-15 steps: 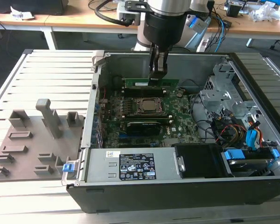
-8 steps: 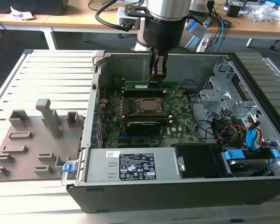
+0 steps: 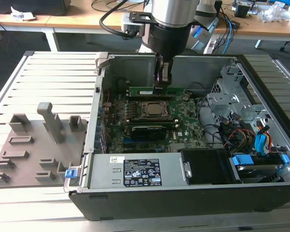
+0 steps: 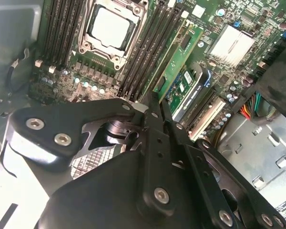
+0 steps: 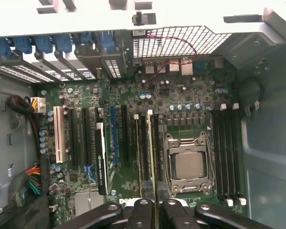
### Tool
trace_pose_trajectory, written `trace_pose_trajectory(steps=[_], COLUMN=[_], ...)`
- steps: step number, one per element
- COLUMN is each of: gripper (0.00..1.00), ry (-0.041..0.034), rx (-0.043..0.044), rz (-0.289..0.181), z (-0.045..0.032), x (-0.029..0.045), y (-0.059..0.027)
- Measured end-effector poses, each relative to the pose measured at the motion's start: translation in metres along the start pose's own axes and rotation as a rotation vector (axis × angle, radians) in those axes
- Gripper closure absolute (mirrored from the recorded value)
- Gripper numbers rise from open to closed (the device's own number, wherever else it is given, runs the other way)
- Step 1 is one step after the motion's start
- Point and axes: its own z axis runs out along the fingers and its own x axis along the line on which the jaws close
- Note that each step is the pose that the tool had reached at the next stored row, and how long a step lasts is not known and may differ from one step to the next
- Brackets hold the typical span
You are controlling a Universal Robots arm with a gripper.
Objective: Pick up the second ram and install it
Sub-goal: 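Insert the second ram into the second slot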
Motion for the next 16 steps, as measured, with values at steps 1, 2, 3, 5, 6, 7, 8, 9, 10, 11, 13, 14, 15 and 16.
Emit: trace_pose_trajectory(steps=[1,2,3,5,6,7,8,9,10,11,13,14,15,16], gripper=[0.86,0.86,0.86,0.86,0.86,0.86,0.86,0.86,0.86,0.86,0.86,0.86,0.86,0.86], ry=[0.0,0.0,0.0,0.0001,0.0,0.0,-0.0001,-0.0001,0.0,0.0,0.0,0.0,0.0,-0.0001], rx=[0.0,0.0,0.0001,0.0,0.0,0.0,0.0001,0.0,0.0,0.0,0.0,0.0,0.0,0.0], rz=[0.0,0.0,0.0,0.0,0.0,0.0,0.0,0.0,0.0,0.0,0.0,0.0,0.0,0.0], z=[0.0014,0.003,0.0044,0.008,0.0088,0.0098,0.0115,0.0131,0.0145,0.0154,0.0178,0.0184,0.0192,0.0208], x=[0.0,0.0001,0.0001,0.0002,0.0002,0.0002,0.0003,0.0003,0.0003,0.0004,0.0004,0.0004,0.0005,0.0005], y=[0.0,-0.0001,-0.0002,-0.0003,-0.0004,-0.0004,-0.0005,-0.0005,-0.0006,-0.0006,-0.0007,-0.0007,-0.0008,-0.0008])
